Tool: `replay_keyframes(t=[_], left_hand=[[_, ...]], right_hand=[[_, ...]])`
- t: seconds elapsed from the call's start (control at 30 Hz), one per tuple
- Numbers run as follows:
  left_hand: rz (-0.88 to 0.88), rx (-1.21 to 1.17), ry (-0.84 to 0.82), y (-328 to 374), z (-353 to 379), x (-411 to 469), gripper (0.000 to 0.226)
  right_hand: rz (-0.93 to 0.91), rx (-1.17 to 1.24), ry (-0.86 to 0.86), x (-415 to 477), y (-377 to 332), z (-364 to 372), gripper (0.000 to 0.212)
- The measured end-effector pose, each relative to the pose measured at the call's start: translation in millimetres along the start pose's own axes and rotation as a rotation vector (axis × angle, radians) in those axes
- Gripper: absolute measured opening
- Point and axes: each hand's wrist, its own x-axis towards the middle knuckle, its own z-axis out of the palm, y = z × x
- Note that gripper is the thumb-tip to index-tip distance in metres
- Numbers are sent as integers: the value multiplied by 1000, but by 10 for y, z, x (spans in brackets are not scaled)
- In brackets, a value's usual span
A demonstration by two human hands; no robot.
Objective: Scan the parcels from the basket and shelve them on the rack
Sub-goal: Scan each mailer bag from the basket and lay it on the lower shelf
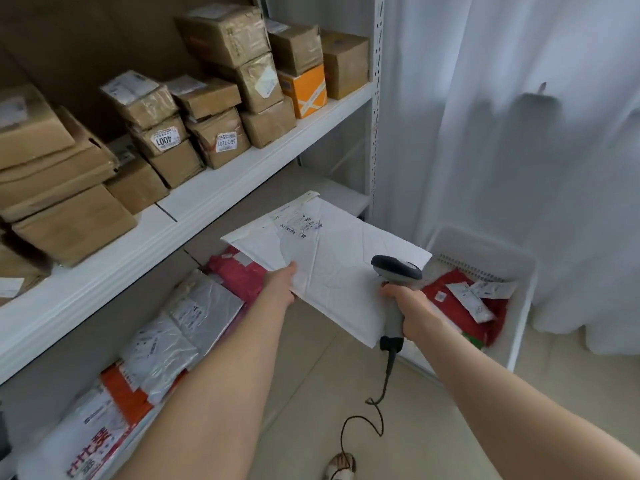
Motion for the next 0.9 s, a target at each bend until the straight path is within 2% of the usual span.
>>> replay_keyframes(t=[0.13, 0.2, 0.27, 0.37, 0.5, 0.67, 0.83, 0.9], left_hand=[[-60, -99, -144, -39, -177, 3, 11], [-56, -119, -130, -69, -209, 71, 13], [-38, -170, -105, -64, -239, 211, 28], [-1, -193, -47, 35, -331, 520, 39], [30, -172, 26, 262, -649, 953, 22], [1, -80, 155, 425, -1398, 1615, 16], [23, -9, 341, 328, -2046, 2283, 18], [27, 9, 375, 269, -2267, 2580, 28]], right_hand=[[-48, -8, -5, 132, 21, 298, 19], [-56, -22, -17, 207, 17, 487, 15], [-51, -37, -30, 309, 12, 675, 13], [-36, -62, -46, 511, 4, 935, 14], [-2, -27, -64, 860, -11, 1310, 18], [2, -13, -76, 1339, 17, 1997, 12], [3, -157, -170, 1778, 479, 2754, 11], [13, -193, -192, 1929, 708, 2988, 14]])
